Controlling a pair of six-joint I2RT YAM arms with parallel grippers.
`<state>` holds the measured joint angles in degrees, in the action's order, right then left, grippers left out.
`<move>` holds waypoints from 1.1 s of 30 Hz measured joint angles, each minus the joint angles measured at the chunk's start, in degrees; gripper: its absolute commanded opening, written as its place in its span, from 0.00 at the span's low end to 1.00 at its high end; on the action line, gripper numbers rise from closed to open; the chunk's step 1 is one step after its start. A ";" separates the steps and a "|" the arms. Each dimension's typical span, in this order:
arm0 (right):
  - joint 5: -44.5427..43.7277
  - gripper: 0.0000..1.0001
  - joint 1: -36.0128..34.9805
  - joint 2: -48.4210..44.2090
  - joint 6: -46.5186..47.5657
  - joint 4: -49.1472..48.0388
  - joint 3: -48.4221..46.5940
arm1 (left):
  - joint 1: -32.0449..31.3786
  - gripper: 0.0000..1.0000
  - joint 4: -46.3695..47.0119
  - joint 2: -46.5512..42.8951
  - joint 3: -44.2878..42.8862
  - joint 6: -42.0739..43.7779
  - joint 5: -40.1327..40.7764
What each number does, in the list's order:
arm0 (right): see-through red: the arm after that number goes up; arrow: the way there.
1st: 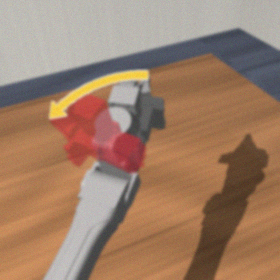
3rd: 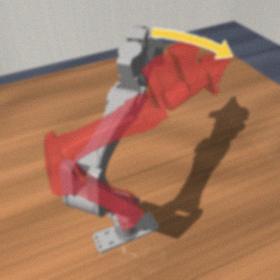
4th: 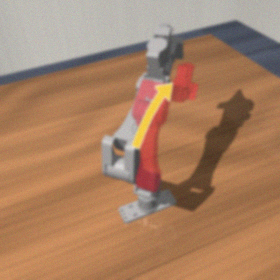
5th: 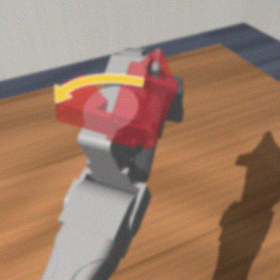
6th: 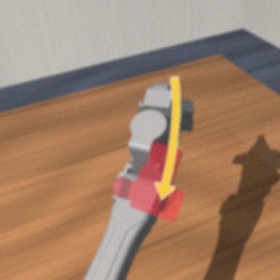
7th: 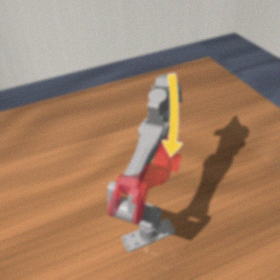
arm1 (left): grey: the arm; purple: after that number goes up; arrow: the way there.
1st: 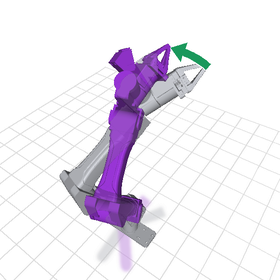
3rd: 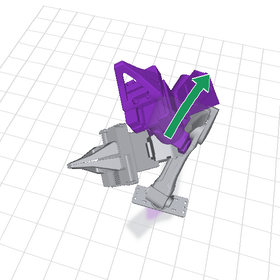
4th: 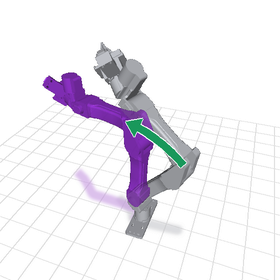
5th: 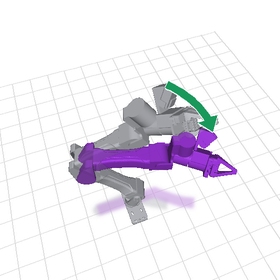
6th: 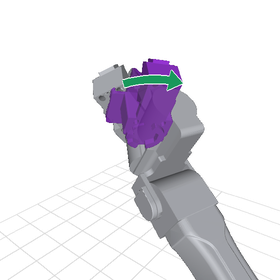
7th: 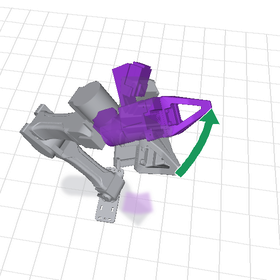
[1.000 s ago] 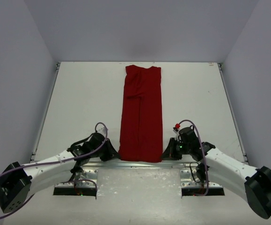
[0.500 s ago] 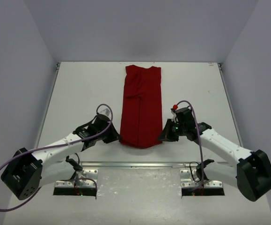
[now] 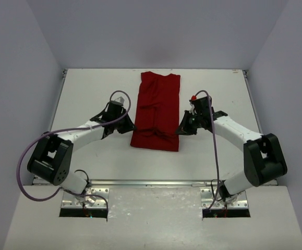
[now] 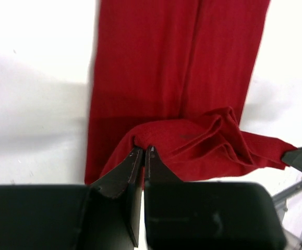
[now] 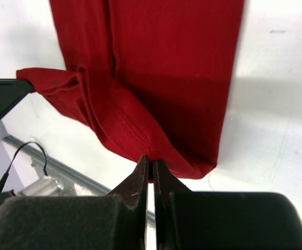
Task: Fold and stack the t-shirts
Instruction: Fold the tshirt
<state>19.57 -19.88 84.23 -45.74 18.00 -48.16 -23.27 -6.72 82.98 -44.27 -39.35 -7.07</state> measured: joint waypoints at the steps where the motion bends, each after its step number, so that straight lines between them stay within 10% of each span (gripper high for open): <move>1: -0.02 0.01 0.44 1.40 0.37 -0.04 -0.92 | 0.70 0.00 0.15 1.81 -1.14 0.20 -0.48; 26: 2.89 0.01 8.68 26.69 6.32 3.26 -26.10 | 6.91 0.01 1.73 23.17 -21.42 1.81 -6.62; 30: 3.17 0.17 8.92 31.17 6.80 3.98 -28.98 | 7.54 0.34 1.25 26.38 -24.48 2.05 -6.75; 32: 2.89 0.44 8.92 32.28 6.69 4.35 -29.62 | 7.78 0.54 1.29 27.63 -25.77 1.79 -6.84; 33: 2.54 0.57 8.92 32.63 7.08 4.98 -29.99 | 7.93 1.00 1.42 28.15 -26.27 1.88 -6.95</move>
<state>22.11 -10.96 116.86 -38.65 22.98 -78.15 -15.33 -5.30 111.13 -70.54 -37.47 -14.02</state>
